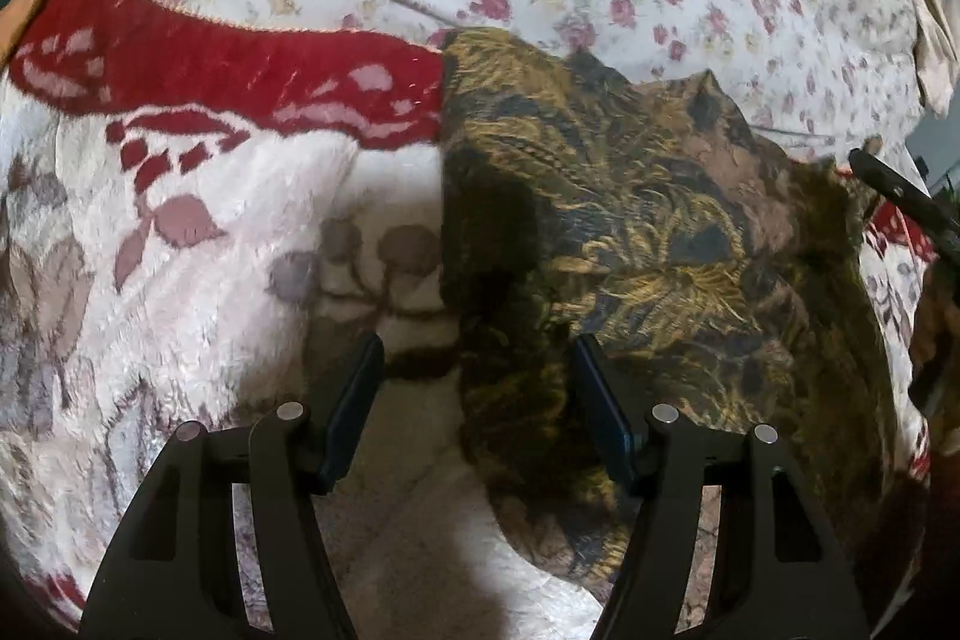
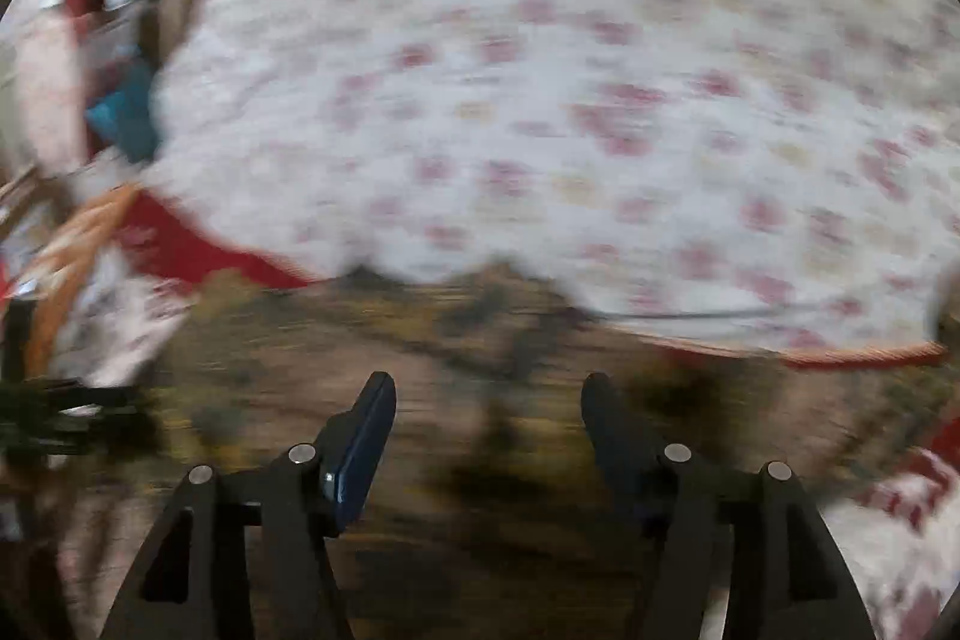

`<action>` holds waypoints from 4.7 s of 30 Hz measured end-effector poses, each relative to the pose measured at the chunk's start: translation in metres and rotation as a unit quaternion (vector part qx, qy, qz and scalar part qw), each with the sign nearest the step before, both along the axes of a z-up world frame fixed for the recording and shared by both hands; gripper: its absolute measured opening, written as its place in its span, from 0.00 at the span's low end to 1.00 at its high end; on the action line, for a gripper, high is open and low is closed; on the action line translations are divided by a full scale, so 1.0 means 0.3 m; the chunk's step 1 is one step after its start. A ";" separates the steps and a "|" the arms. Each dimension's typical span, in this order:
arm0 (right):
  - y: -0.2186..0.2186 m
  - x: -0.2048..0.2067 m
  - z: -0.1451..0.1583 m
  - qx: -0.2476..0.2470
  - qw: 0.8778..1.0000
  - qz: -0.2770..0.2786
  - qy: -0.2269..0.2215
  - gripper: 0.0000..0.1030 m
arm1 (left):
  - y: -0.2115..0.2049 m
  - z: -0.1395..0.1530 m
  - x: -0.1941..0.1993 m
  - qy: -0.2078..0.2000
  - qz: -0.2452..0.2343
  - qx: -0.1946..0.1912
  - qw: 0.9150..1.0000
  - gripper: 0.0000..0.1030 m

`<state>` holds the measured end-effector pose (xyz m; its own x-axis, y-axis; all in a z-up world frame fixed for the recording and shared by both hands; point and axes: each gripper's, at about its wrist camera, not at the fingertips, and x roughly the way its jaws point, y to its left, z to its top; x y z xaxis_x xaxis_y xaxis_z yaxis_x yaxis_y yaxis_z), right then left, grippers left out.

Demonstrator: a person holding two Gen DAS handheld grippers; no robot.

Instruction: Fold small clothes

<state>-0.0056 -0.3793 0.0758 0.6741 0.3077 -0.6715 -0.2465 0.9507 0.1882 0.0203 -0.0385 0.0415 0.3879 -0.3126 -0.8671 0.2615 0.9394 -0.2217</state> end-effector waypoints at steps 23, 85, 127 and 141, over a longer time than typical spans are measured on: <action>0.815 0.192 -0.181 -0.138 0.961 0.241 -0.006 0.26 | 0.160 -0.010 -0.090 -0.017 0.026 -0.072 0.997 0.62; -1.207 -0.093 -0.010 0.043 0.908 -0.417 0.021 0.73 | -0.365 -0.005 0.009 -0.053 -0.056 -0.040 0.996 0.62; -0.120 0.004 0.206 0.154 0.985 0.035 -0.071 0.06 | -0.138 0.118 0.020 -0.109 0.006 -0.159 0.981 0.64; 0.149 -0.105 -0.104 0.042 0.989 0.121 0.075 0.60 | -0.114 0.088 0.038 -0.053 0.011 -0.199 0.979 0.64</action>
<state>-0.0372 -0.3346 0.0445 0.4687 0.5062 -0.7239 -0.4284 0.8469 0.3149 0.0316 -0.0726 0.0679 0.4785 -0.6085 -0.6331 0.2840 0.7895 -0.5442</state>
